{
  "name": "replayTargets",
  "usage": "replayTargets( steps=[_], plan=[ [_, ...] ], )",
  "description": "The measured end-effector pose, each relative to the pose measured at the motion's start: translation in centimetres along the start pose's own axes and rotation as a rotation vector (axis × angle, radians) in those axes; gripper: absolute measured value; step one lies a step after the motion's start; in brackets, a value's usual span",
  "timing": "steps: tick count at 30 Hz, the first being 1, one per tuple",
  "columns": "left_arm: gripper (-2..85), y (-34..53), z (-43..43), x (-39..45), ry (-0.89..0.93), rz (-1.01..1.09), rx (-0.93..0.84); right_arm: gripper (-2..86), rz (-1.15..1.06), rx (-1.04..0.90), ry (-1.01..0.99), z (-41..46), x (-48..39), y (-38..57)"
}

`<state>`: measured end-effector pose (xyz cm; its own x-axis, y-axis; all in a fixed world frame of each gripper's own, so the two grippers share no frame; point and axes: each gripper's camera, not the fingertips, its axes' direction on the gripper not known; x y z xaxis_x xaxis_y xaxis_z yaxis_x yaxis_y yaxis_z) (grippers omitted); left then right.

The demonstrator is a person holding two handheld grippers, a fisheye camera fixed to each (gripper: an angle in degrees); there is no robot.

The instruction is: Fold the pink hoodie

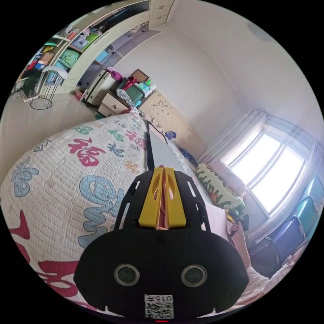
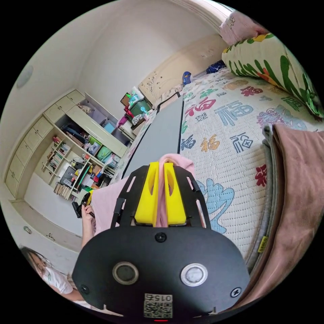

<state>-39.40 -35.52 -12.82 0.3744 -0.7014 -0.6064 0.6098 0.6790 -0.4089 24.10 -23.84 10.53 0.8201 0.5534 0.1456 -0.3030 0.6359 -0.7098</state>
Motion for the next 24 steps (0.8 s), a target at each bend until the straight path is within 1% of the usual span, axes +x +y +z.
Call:
replayTargets(
  steps=[5,7,9,11,14,17,18,19,20,21,22,23,24],
  plan=[
    [-0.2,-3.1,5.2,0.3,-0.08,0.031,-0.078,2.4,0.014,-0.033,0.111,5.6,-2.0,-0.9],
    [-0.1,-3.7,7.4,0.1,-0.108,0.074,-0.11,2.7,0.018,-0.056,0.16,8.4,-2.2,-0.6],
    [0.1,-4.5,10.6,-0.2,-0.166,0.151,-0.203,3.2,0.006,-0.113,0.233,12.3,-2.3,0.5],
    [0.3,-4.9,12.3,-0.5,-0.196,0.2,-0.265,3.5,-0.007,-0.139,0.245,14.4,-2.2,1.7],
    [0.9,-5.7,12.6,-2.8,-0.087,0.135,-0.266,4.0,0.014,-0.107,0.155,14.3,-1.9,3.1],
    [1.8,-6.4,13.0,-7.5,0.101,-0.049,-0.278,4.7,0.004,-0.015,0.065,12.6,-2.2,5.8],
    [2.2,-6.4,13.3,-8.9,0.156,-0.106,-0.287,5.0,-0.015,0.024,0.095,11.7,-3.0,7.0],
    [2.5,-6.4,13.4,-9.2,0.177,-0.115,-0.287,5.0,-0.031,0.046,0.126,11.2,-3.6,7.6],
    [3.1,-6.7,13.4,-9.2,0.175,-0.111,-0.287,4.9,-0.086,0.097,0.219,10.2,-5.2,8.8],
    [3.7,-7.0,13.4,-8.5,0.141,-0.084,-0.292,4.9,-0.184,0.16,0.352,9.5,-7.7,10.2],
    [4.1,-7.1,13.4,-8.1,0.123,-0.068,-0.297,4.9,-0.241,0.197,0.425,9.3,-9.4,11.0],
    [5.2,-7.2,13.3,-7.3,0.098,-0.041,-0.307,4.9,-0.361,0.274,0.555,9.2,-13.1,12.9],
    [6.6,-7.3,13.2,-6.8,0.087,-0.026,-0.327,5.0,-0.473,0.338,0.62,9.5,-16.9,14.9]
  ],
)
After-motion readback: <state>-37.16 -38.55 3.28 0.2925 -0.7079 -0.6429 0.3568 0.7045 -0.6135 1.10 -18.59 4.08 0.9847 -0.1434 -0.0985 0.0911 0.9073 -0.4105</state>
